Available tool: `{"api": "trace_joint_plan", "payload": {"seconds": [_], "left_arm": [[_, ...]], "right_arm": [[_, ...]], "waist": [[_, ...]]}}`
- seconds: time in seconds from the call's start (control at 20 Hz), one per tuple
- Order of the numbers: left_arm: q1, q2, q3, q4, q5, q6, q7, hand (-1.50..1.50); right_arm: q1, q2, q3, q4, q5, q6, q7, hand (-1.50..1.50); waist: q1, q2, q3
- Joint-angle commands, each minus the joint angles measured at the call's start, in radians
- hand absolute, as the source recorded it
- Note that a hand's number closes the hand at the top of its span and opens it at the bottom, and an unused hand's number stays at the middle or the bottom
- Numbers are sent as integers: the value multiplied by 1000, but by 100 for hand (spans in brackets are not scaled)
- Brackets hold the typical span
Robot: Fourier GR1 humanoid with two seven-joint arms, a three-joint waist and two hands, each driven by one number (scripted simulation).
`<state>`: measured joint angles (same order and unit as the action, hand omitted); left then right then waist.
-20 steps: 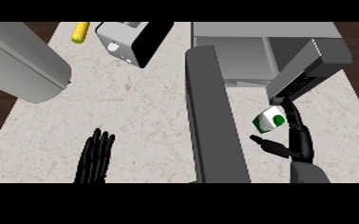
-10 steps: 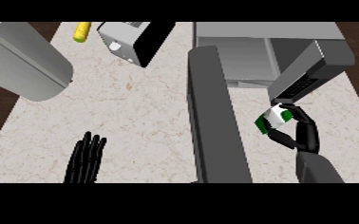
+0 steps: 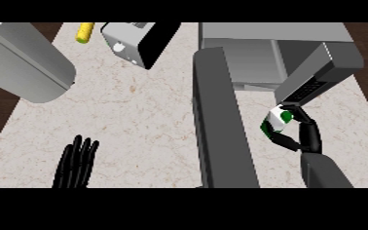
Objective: Pick up the milk, place it into the microwave and close the microwave
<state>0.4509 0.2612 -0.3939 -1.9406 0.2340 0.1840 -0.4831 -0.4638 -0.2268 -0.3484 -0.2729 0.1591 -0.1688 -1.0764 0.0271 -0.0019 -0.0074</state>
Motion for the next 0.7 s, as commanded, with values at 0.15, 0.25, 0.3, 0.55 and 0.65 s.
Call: {"api": "trace_joint_plan", "payload": {"seconds": [0.15, 0.25, 0.3, 0.55, 0.65], "left_arm": [[33, 42, 53, -28, 47, -47, 0, -150], [-9, 23, 73, 5, 43, -25, 20, -150], [5, 13, 40, 3, 30, -31, 11, -150], [40, 12, 68, 30, 34, -54, -51, -150], [60, 18, 72, 39, 46, -70, -53, -150]], "right_arm": [[14, 60, 13, 21, 1, 64, -153, 150], [32, 101, 39, -14, 4, 97, -130, 150], [-16, 74, 30, 5, 0, 103, -107, 150], [17, 123, 59, -85, -10, 125, -113, 150], [6, 167, 85, -158, -11, 116, -40, 150]], "waist": [[0, 9, 10], [-17, 4, 9], [-8, 7, 9], [-18, 2, 8], [-25, -2, 7]]}}
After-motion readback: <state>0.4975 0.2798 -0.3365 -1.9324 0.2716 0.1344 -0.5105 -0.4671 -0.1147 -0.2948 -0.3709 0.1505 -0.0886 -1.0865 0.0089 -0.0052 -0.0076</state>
